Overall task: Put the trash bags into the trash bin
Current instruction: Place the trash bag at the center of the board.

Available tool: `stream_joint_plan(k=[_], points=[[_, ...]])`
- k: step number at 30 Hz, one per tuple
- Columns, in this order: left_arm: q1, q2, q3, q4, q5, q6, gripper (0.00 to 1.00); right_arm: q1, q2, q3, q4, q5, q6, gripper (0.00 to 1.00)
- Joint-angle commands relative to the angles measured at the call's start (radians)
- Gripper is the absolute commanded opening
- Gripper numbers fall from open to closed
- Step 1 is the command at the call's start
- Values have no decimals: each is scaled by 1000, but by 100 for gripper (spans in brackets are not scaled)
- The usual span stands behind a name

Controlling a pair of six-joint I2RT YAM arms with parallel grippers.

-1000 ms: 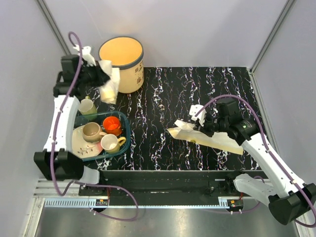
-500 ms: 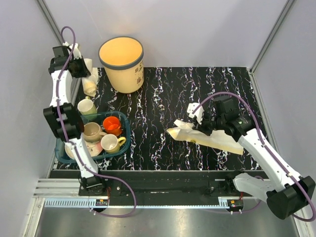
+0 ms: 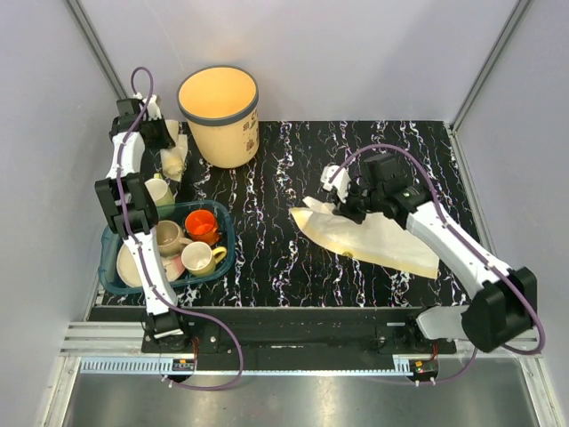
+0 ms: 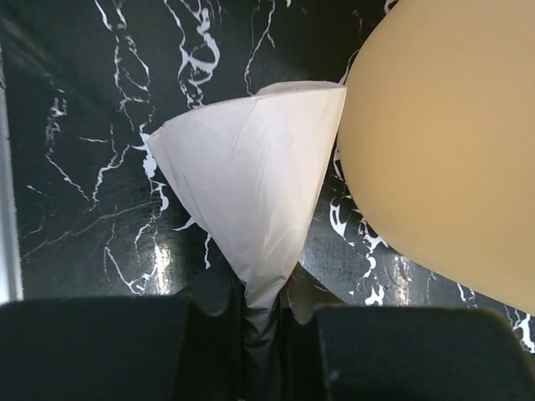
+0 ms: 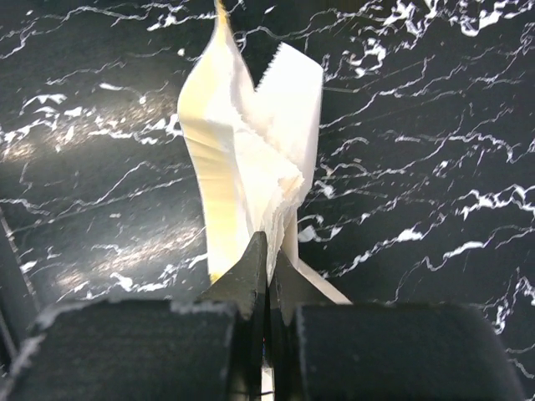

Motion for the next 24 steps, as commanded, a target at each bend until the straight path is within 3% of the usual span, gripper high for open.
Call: stream_joint_plan(k=[1,6,9,11,12,13,14,16,22,24], points=[[-3,24,31,52,23,-6,8,0,114,96,119,-31,-16,0],[-2,36,11,38,-25,-11,12,1,274,210,168,-36,-36,3],[-3,44,8,21,-8,-3,22,0,368,277,202,-39,-8,7],[-3,45,11,15,-13,-9,28,1,423,322,220,-37,39,21],[-2,47,13,6,-22,-8,40,1,441,340,230,-34,59,30],[-3,45,17,-2,-51,-8,44,1,473,383,230,-13,108,39],[-3,45,22,-8,-65,-8,47,0,486,403,219,2,134,56],[-2,44,26,-31,-104,-3,57,-2,503,440,198,27,169,65],[1,45,28,-72,-169,0,61,-38,428,419,130,36,254,88],[4,47,33,-83,-171,-1,64,-49,408,416,93,35,256,91]])
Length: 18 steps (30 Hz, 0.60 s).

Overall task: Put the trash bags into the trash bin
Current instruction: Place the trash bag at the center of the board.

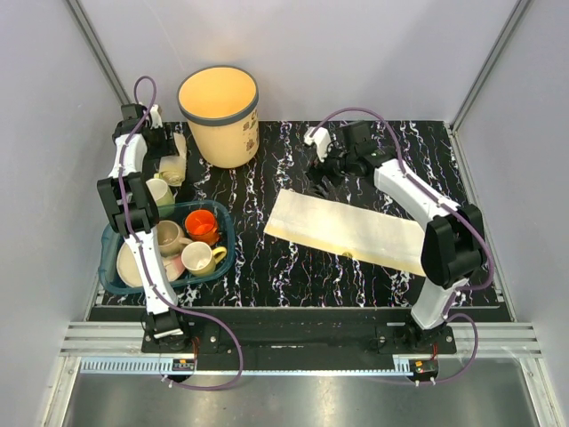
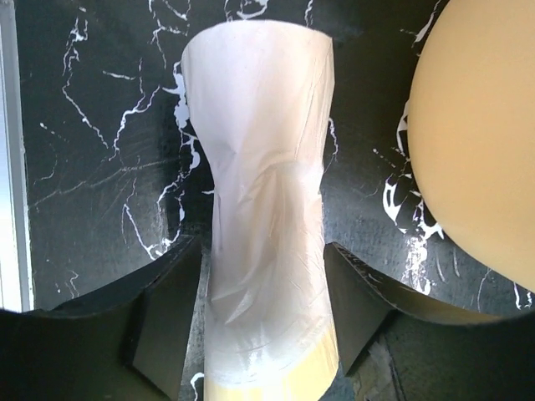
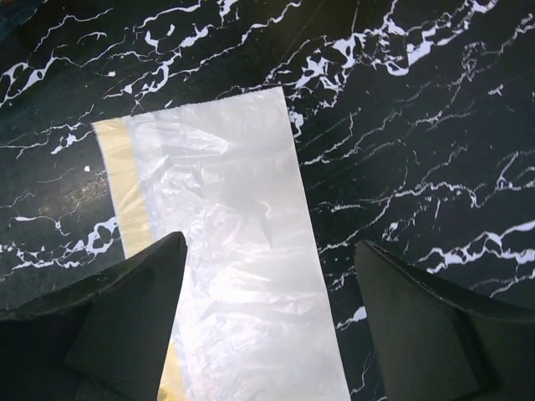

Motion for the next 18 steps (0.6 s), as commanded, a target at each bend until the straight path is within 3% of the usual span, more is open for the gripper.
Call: stream_joint_plan(k=[1,7,8,9,14,18], points=[[7,-5,36,-17,-40,1,64,-46,-104,18,-61,15,71,91],[12,-110,5,39,99,-4,77,-112,-149,33,-297,-27,-64,91],[12,-129,2,50,113,-2,82,-147,-155,28,-380,-44,-98,90],[12,-156,11,55,125,4,98,-159,-163,22,-421,-58,-135,90],[13,-227,57,7,99,54,99,-189,-243,-99,-647,18,-354,84],[10,-392,-93,71,135,96,99,-190,-336,-235,-661,55,-403,82]])
